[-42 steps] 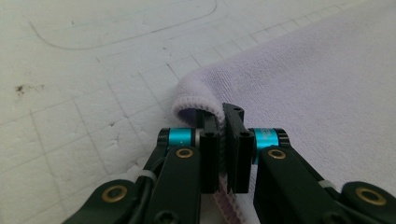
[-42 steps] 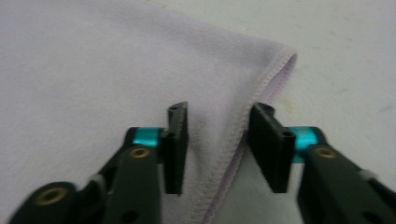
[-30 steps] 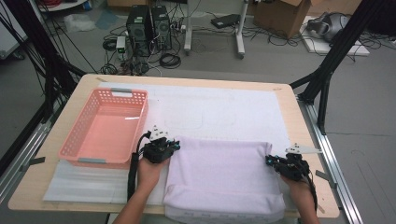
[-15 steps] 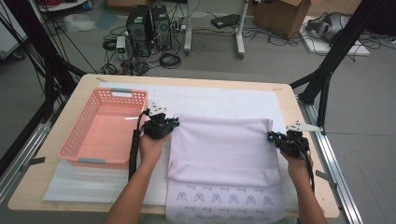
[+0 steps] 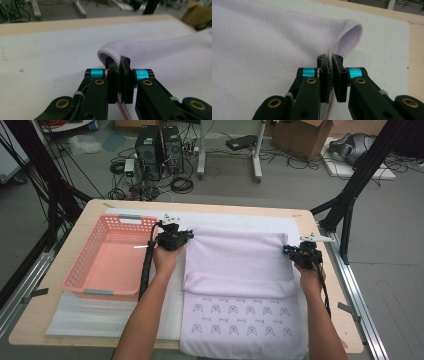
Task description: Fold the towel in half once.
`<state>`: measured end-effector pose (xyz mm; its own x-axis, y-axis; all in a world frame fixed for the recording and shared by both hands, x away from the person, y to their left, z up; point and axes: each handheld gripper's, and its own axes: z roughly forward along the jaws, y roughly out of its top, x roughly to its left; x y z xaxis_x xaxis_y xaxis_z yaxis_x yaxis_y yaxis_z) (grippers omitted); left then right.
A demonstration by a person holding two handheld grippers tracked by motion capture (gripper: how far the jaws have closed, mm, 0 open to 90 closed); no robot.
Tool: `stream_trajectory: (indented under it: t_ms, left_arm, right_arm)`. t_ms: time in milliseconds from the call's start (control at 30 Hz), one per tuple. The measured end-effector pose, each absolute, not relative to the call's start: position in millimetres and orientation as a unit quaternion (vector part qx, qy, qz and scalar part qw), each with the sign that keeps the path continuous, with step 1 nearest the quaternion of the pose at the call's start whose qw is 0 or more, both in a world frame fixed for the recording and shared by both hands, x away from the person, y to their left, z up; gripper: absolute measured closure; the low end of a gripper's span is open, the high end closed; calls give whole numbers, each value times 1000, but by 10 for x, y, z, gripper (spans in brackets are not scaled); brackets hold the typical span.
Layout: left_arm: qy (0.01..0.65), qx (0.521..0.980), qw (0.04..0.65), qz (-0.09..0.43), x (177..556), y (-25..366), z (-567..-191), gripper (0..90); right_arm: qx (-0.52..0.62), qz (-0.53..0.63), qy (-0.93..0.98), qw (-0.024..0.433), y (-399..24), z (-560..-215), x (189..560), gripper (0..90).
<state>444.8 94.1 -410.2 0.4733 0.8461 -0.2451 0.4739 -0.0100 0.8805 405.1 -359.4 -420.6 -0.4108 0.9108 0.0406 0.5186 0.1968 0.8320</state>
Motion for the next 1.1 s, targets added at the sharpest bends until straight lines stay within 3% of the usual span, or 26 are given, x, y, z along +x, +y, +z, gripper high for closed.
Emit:
stream_trajectory:
  t_ms: [167, 267, 400, 600, 867, 967, 1100]
  left_arm:
    - [490, 707, 481, 172, 4455, 920, -4201, 811]
    - [495, 709, 482, 142, 4444, 918, -4216, 636]
    - [483, 720, 484, 120, 4396, 884, -4191, 594]
    - [470, 710, 510, 124, 4221, 837, -4177, 588]
    - [453, 734, 494, 112, 3884, 869, -4274, 585]
    - [435, 732, 507, 133, 3739, 871, -4287, 594]
    - [433, 738, 505, 114, 3608, 885, -4349, 583]
  right_arm:
    - [492, 410, 728, 244, -3541, -4218, 4129, 845]
    - [501, 394, 733, 240, -3502, -4262, 4137, 708]
    - [512, 397, 724, 237, -3537, -4231, 4098, 641]
    - [514, 405, 723, 220, -3598, -4141, 3979, 621]
    - [495, 406, 748, 174, -3693, -4121, 3713, 609]
    - [483, 405, 760, 159, -3690, -4148, 3567, 612]
    - [475, 406, 768, 140, -3679, -4200, 3420, 613]
